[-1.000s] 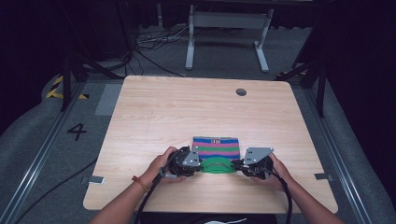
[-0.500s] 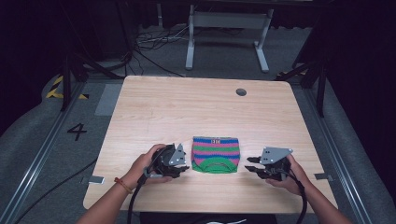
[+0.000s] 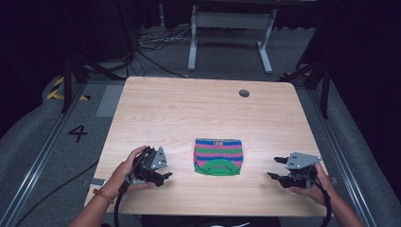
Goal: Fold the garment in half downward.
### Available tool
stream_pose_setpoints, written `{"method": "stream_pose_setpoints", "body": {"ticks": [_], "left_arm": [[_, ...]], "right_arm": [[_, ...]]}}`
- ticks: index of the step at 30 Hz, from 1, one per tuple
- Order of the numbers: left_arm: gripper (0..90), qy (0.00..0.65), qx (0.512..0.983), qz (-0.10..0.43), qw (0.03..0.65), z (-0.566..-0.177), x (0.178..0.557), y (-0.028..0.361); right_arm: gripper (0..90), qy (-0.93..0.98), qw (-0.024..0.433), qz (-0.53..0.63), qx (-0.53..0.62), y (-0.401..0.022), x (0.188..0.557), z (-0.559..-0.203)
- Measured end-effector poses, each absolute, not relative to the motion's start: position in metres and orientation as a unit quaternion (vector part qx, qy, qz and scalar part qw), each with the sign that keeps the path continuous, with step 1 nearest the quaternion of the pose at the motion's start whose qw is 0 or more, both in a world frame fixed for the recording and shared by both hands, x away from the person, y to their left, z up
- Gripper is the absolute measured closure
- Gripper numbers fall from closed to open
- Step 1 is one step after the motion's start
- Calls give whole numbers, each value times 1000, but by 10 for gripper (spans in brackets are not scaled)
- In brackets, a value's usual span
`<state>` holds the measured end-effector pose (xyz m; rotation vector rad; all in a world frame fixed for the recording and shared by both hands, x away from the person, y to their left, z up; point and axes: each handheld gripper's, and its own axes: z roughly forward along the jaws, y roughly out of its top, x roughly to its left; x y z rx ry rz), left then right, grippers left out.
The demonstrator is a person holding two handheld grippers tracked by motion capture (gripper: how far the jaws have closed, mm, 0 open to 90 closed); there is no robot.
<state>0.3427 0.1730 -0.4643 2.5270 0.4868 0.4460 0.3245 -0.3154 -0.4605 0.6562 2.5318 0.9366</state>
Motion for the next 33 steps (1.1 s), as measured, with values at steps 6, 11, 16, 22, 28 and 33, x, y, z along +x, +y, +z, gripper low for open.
{"method": "stream_pose_setpoints", "body": {"ticks": [6,11,16,22,28,33], "left_arm": [[198,193,935,160,251,-468,338,193],[196,212,929,164,253,-469,336,213],[191,227,927,158,253,-472,333,228],[187,237,925,151,255,-475,327,240],[184,259,915,141,276,-480,322,256],[181,278,907,129,290,-486,319,269]], "right_arm": [[271,884,189,331,270,-336,320,-466],[244,876,198,327,295,-350,317,-471],[234,866,194,333,319,-363,312,-478],[223,858,194,331,342,-373,306,-487],[213,848,183,337,366,-386,298,-493],[202,836,178,344,389,-395,294,-498]]}}
